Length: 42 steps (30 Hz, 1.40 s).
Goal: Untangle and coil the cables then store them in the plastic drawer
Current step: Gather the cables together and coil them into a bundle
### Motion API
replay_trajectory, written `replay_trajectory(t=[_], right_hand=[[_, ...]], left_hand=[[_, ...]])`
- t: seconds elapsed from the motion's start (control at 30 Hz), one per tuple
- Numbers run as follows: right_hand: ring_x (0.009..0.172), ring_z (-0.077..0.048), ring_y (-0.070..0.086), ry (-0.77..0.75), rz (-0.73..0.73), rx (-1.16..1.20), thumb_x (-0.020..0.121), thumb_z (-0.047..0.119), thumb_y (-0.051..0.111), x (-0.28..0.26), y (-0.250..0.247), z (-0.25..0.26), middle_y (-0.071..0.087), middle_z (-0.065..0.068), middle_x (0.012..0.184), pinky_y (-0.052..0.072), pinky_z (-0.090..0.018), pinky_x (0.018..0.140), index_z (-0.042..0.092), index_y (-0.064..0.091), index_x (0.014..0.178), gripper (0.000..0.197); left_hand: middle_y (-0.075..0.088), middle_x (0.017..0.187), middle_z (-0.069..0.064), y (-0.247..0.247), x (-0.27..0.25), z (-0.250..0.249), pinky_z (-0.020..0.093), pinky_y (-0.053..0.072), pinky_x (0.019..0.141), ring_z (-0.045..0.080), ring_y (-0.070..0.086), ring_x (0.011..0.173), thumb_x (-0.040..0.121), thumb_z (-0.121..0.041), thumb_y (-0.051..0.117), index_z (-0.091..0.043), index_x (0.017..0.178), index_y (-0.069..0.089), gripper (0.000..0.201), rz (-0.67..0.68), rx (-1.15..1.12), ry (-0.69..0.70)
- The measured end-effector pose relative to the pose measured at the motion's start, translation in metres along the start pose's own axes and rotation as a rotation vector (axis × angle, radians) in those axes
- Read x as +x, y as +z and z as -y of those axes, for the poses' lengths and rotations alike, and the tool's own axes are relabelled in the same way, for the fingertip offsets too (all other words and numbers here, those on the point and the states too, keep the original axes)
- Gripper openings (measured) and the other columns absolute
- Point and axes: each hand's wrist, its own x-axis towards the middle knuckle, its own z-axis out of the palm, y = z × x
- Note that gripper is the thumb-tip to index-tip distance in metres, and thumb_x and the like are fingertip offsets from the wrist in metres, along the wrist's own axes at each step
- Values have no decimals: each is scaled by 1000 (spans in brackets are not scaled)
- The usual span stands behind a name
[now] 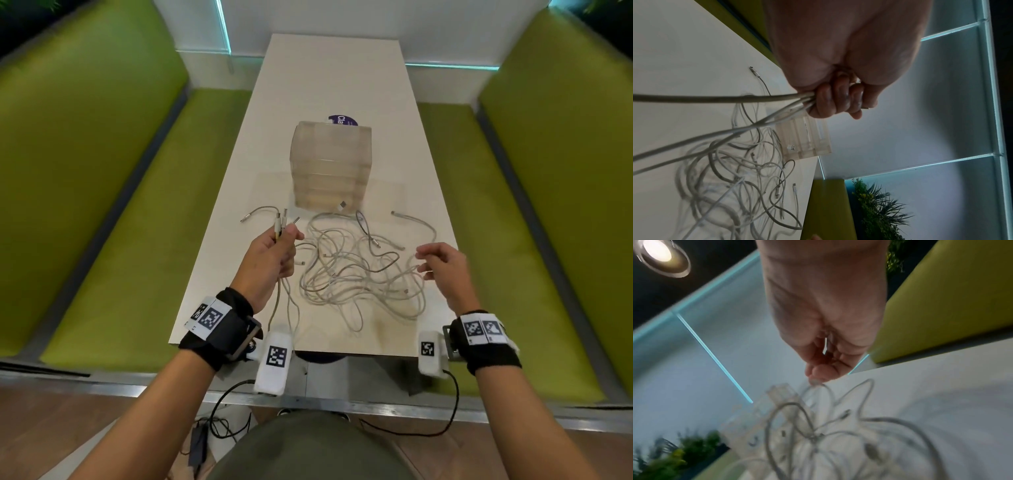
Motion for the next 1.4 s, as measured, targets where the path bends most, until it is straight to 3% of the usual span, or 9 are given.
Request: replay_trajectory(t=[0.13,0.23,0.37,0.57,0.67,0.8,0.97,1.1,1.4], right_hand=[[48,-10,62,154,73,-291,92,1,53,18,10,-32,66,-14,87,53,-24,49,5,64,96,12],[74,-24,62,114,125,-565,81,15,74,13,28,-40,64,-9,84,50,-32,68,8,61,89,17],[94,-34,61,72,100,-677,82,12,69,15,36,-39,64,-19,100,43,-32,72,3,58,102,25],[82,-26,59,-138,-164,-424,91,13,62,31,10,6,65,-13,91,42,-29,69,2,69,102,18],[87,-21,58,-277,-212,-318,87,9,67,32,-8,45,58,-10,99,43,-21,70,13,72,94,11],[86,10,53,-529,-73,-139,79,-6,69,4,-8,99,45,9,95,45,-6,79,17,71,91,26],[87,-5,54,-813,273,-187,74,-6,73,-41,32,134,54,-3,92,46,-14,75,14,75,86,23],[88,-14,56,-937,377,-248,82,-1,69,-56,76,136,56,-10,95,47,-19,80,10,77,90,15],[98,-4,57,-775,432,-159,84,2,67,-57,100,129,58,2,102,43,-12,89,7,73,103,20]], left_hand=[[28,54,-8,3,0,1,20,22,46,10,21,48,99,-30,45,-11,88,57,25,-8,33,-9],[27,54,-7,4,0,1,20,22,46,10,20,48,99,-29,45,-10,88,57,25,-11,44,-6],[26,55,-7,2,-1,1,20,22,46,10,20,48,99,-29,47,-10,88,56,24,-15,41,0],[27,54,-8,-2,-1,0,24,21,48,10,21,48,96,-16,53,-14,81,45,17,-1,47,3],[26,54,-7,1,-2,-3,25,20,50,11,20,50,98,-21,50,-9,88,52,16,-12,21,11],[32,56,-6,6,0,-4,21,25,49,11,23,51,101,-26,43,-11,87,54,23,-5,-35,27],[66,71,3,20,2,-6,21,48,58,13,59,63,102,-23,36,-9,86,52,27,19,-124,27],[71,90,11,32,1,-7,31,58,79,22,70,82,102,-23,36,-4,98,56,28,61,-191,-5],[70,84,9,24,-2,-6,37,59,74,21,70,72,103,-27,35,-4,106,60,34,44,-238,-41]])
